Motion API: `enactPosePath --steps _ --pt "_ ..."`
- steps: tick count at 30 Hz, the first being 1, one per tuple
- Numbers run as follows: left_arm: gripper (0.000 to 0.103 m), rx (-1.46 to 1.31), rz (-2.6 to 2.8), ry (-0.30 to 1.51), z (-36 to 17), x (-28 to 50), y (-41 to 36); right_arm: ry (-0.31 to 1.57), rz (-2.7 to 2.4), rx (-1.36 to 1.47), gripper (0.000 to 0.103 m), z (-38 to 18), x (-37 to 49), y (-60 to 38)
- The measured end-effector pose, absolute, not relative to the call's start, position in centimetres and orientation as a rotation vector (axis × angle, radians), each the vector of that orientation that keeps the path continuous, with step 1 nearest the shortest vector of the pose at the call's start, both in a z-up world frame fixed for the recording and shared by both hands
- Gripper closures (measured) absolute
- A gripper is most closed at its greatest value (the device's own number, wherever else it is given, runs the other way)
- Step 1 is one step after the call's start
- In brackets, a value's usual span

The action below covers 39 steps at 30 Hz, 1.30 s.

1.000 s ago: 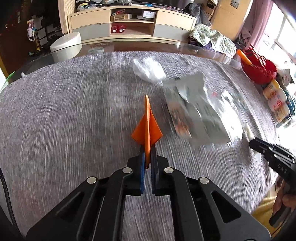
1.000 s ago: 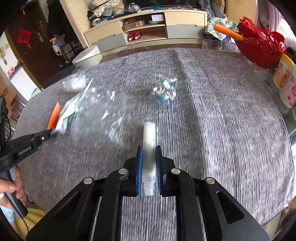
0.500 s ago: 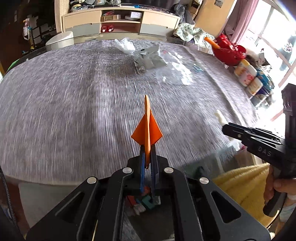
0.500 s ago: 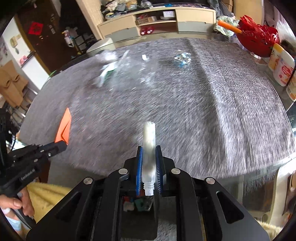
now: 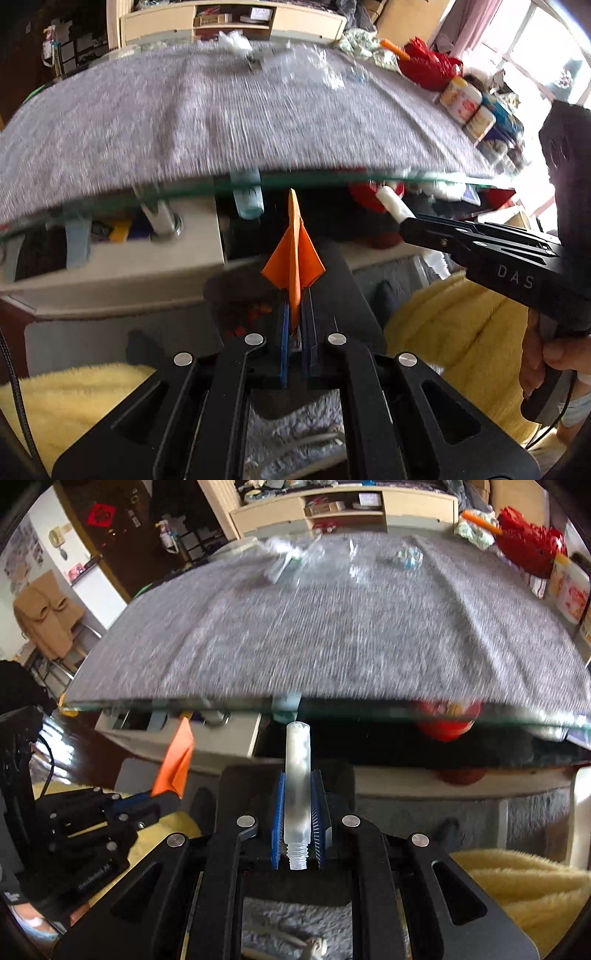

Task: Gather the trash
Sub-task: 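Lower both tools into the grey bin and open both to drop the items, then raise both open tools back over the table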

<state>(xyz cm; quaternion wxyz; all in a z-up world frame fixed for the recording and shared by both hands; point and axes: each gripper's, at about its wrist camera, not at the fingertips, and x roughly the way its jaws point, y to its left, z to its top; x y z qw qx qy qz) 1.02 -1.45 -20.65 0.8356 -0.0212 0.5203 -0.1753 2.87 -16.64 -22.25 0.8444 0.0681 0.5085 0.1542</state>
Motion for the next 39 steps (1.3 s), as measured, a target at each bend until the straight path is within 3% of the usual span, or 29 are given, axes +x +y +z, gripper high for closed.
enactPosePath --steps 11,19,25,28,29,30,32,34,36,39 --pt "0.099 -0.083 -0.377 1.239 -26.2 -0.7 -2.2 1.208 0.318 0.181 0.088 -27.6 2.0 -16.0" --pt "0.097 -0.091 -0.374 1.292 -27.7 -0.1 -2.5 1.243 0.324 0.182 0.087 -28.4 2.9 -15.4" --pt "0.09 -0.096 -0.362 1.321 -28.4 0.5 -2.4 1.256 0.308 0.194 0.085 -28.7 3.4 -16.0" --pt "0.076 -0.095 -0.352 1.323 -28.4 0.6 -2.2 1.259 0.293 0.196 0.084 -28.8 3.6 -16.2" --pt "0.07 -0.09 -0.348 1.319 -28.3 0.7 -2.1 1.257 0.285 0.198 0.078 -28.7 3.7 -16.4" --pt "0.065 -0.086 -0.345 1.316 -28.2 0.7 -2.1 1.253 0.277 0.197 0.062 -28.6 3.7 -16.6" --pt "0.057 -0.073 -0.337 1.301 -27.7 0.8 -2.1 1.236 0.257 0.192 0.043 -28.3 3.8 -17.0" --pt "0.048 -0.056 -0.328 1.28 -27.0 0.9 -2.0 1.226 0.247 0.19 0.039 -27.9 4.0 -17.4" --pt "0.038 -0.045 -0.321 1.263 -26.4 1.0 -1.9 1.215 0.229 0.192 0.025 -27.5 4.2 -17.8" --pt "0.031 -0.034 -0.319 1.236 -25.5 1.2 -1.8 1.198 0.209 0.189 0.019 -26.9 4.5 -18.2"
